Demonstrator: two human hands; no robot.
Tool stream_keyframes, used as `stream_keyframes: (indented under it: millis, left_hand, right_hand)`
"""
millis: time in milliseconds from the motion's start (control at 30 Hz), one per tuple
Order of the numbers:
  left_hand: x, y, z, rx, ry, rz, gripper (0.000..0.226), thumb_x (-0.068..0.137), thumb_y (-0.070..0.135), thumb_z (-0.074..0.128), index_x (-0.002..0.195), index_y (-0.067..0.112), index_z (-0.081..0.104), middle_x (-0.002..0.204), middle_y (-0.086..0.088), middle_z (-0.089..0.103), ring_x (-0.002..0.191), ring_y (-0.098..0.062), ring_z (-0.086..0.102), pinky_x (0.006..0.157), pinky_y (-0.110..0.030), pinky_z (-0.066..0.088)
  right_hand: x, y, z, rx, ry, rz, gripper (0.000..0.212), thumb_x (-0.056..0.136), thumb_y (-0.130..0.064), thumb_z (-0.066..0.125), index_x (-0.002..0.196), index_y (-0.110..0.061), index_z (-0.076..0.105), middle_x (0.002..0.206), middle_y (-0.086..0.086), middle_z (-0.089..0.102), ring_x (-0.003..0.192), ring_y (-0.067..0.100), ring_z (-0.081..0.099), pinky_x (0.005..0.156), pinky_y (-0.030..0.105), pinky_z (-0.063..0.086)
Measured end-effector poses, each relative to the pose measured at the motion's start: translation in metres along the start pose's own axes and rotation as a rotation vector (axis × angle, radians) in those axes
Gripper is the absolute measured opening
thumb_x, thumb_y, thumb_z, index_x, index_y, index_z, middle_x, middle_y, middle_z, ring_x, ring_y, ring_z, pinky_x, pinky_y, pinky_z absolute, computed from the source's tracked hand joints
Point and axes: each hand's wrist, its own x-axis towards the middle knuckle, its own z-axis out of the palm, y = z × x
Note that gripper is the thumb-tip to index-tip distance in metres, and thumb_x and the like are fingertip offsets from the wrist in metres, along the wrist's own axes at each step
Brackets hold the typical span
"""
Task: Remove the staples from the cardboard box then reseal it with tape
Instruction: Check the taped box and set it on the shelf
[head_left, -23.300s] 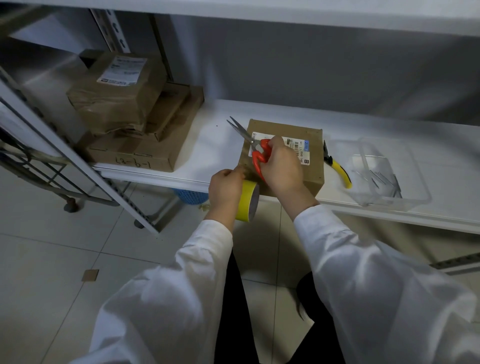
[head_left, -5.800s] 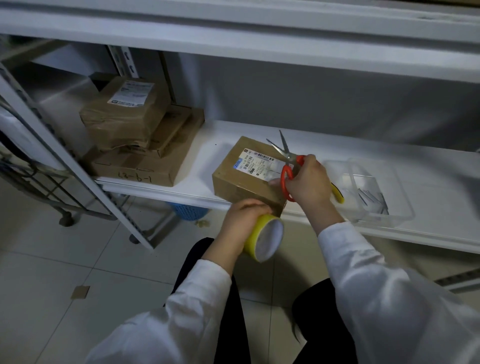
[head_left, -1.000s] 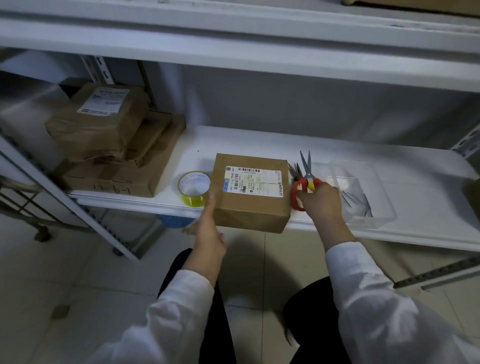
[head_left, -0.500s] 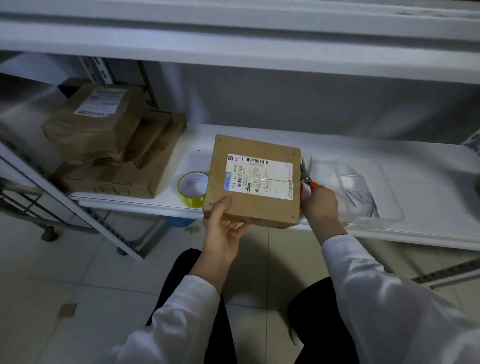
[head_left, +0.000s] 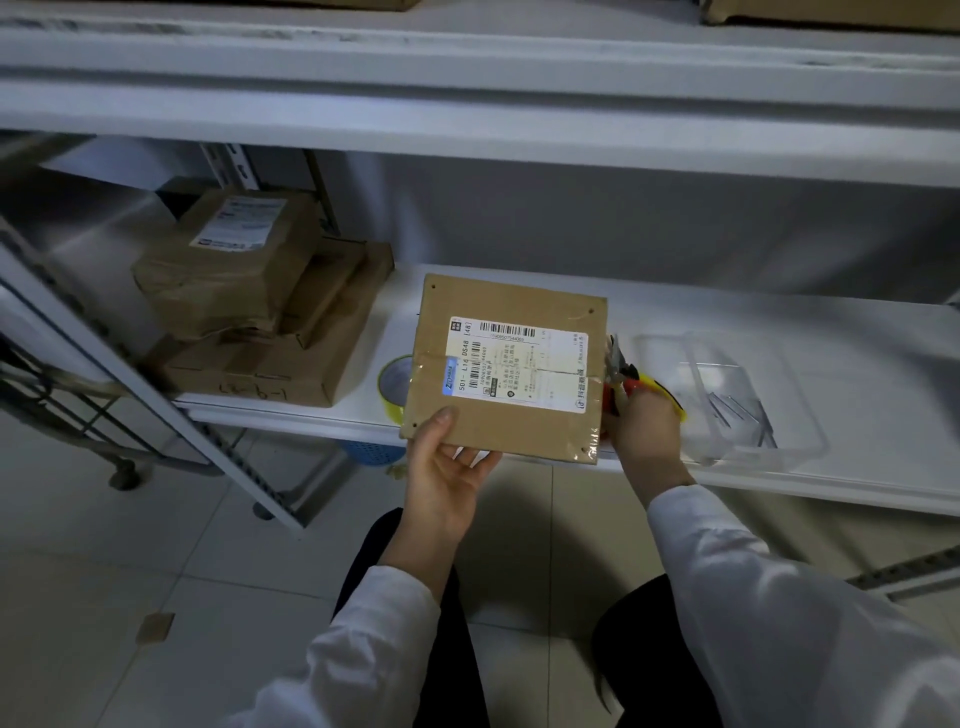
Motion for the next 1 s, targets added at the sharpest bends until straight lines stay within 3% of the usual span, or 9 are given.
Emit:
stream_keyframes:
  millis: [133,333,500,600,700,767,900,967,1000]
  left_hand:
    - [0.002,-0.001,0.002,-0.004,0.001,0.017,0.039,0.071,0.028,0.064,0.11,0.024,0.063,0.105,-0.005,0.07,0.108,-0.027,0.061,0.101,-0.05,0.044]
    - [0.005,-0.003,0.009,-0.016,0.019,0.022,0.028,0.078,0.026,0.062,0.107,0.024,0.063,0.099,-0.004,0.072,0.104,-0.027,0.062,0.099,-0.05,0.045]
    - [0.007,-0.006,0.011,-0.014,0.021,0.025,0.038,0.073,0.028,0.062,0.111,0.023,0.063,0.1,-0.005,0.072,0.103,-0.026,0.063,0.097,-0.049,0.047]
    - [0.006,-0.007,0.013,-0.014,0.023,0.028,0.038,0.073,0.026,0.065,0.111,0.023,0.062,0.1,-0.004,0.071,0.104,-0.026,0.062,0.097,-0.048,0.047]
    - [0.003,-0.008,0.015,-0.035,0.024,0.031,0.03,0.077,0.025,0.063,0.107,0.024,0.064,0.096,-0.003,0.072,0.102,-0.026,0.063,0.096,-0.048,0.047]
    - [0.002,-0.008,0.017,-0.044,0.014,0.031,0.025,0.081,0.024,0.06,0.106,0.023,0.064,0.095,-0.003,0.073,0.102,-0.026,0.062,0.097,-0.048,0.046]
    - [-0.004,-0.005,0.017,-0.024,-0.053,0.027,0.038,0.071,0.026,0.063,0.109,0.023,0.064,0.098,-0.002,0.073,0.101,-0.024,0.063,0.093,-0.045,0.05]
    - [-0.007,-0.002,0.016,-0.015,-0.104,0.036,0.052,0.063,0.026,0.071,0.114,0.022,0.063,0.106,-0.004,0.071,0.103,-0.023,0.063,0.088,-0.042,0.052]
    - [-0.009,0.0,0.016,-0.015,-0.132,0.039,0.062,0.056,0.026,0.077,0.116,0.021,0.062,0.111,-0.005,0.069,0.105,-0.024,0.063,0.087,-0.041,0.052]
  right_hand:
    - [0.003,0.004,-0.001,0.01,0.045,-0.03,0.043,0.084,-0.011,0.065,0.122,0.002,0.049,0.128,0.021,0.045,0.105,0.039,0.056,0.087,0.037,0.045]
    - [0.001,0.009,0.003,-0.019,0.003,-0.076,0.035,0.09,-0.016,0.058,0.121,0.001,0.053,0.123,0.022,0.054,0.108,0.036,0.057,0.091,0.038,0.046]
    - [0.004,0.008,-0.003,-0.014,0.029,-0.1,0.026,0.093,-0.017,0.052,0.107,0.004,0.061,0.11,0.023,0.062,0.098,0.037,0.06,0.077,0.031,0.043]
    - [0.009,0.004,-0.012,0.144,0.098,-0.05,0.023,0.093,-0.012,0.048,0.098,0.006,0.061,0.108,0.026,0.058,0.09,0.038,0.056,0.068,0.031,0.039]
    - [0.011,-0.006,-0.022,0.346,0.137,-0.035,0.025,0.096,-0.015,0.042,0.08,-0.002,0.057,0.093,0.025,0.061,0.076,0.03,0.048,0.06,0.029,0.03]
    - [0.008,-0.016,-0.032,0.563,0.053,-0.018,0.038,0.097,-0.033,0.041,0.075,-0.005,0.054,0.084,0.015,0.061,0.08,0.029,0.052,0.071,0.031,0.037]
    - [-0.003,-0.032,-0.055,1.046,-0.449,0.155,0.078,0.069,-0.085,0.039,0.099,-0.02,0.07,0.102,0.006,0.073,0.097,0.029,0.068,0.092,0.043,0.049]
    - [-0.002,-0.032,-0.059,1.061,-0.571,0.135,0.093,0.059,-0.089,0.045,0.116,-0.017,0.064,0.116,0.01,0.068,0.104,0.033,0.066,0.098,0.05,0.046]
    - [-0.003,-0.033,-0.062,1.076,-0.592,0.111,0.089,0.063,-0.086,0.048,0.117,-0.017,0.063,0.12,0.013,0.066,0.106,0.034,0.065,0.1,0.052,0.044]
